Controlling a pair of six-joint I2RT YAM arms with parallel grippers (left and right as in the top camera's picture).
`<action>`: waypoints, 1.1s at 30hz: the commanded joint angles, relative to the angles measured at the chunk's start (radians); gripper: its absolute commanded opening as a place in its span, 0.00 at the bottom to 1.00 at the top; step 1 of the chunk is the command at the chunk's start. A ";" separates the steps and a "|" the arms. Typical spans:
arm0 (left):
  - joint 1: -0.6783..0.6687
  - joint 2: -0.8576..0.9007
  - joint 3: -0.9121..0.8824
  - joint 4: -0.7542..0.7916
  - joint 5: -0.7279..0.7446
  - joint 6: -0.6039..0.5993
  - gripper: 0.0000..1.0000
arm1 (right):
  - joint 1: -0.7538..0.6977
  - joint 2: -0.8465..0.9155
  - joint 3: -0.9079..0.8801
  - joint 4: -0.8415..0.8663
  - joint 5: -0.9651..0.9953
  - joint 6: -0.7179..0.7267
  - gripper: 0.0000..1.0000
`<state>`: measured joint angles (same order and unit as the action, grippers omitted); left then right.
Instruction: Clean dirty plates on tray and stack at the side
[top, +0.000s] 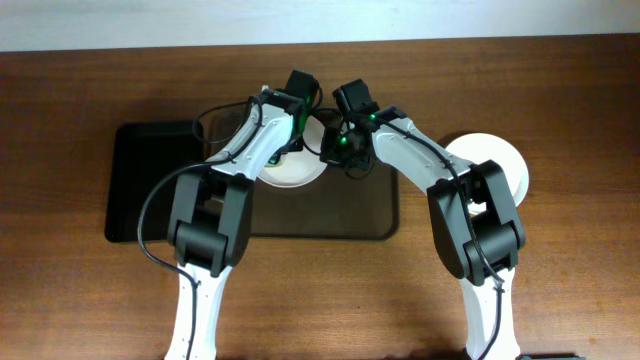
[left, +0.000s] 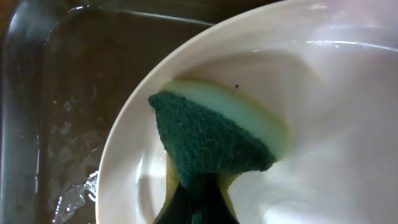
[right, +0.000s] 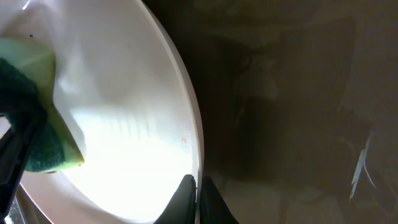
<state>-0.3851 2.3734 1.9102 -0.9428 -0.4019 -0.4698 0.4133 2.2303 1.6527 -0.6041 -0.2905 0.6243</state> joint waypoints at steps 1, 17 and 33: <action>0.010 0.055 0.100 -0.080 -0.058 0.113 0.00 | -0.001 0.004 0.006 -0.012 0.013 -0.017 0.04; 0.033 0.056 0.136 0.044 0.144 0.206 0.01 | -0.001 0.004 0.006 -0.020 0.012 -0.025 0.04; 0.045 0.056 0.136 -0.097 0.437 0.370 0.00 | -0.001 0.004 0.006 -0.027 0.010 -0.026 0.04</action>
<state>-0.3382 2.4161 2.0525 -1.0904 0.0784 0.0189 0.4038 2.2303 1.6527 -0.6312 -0.2737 0.6018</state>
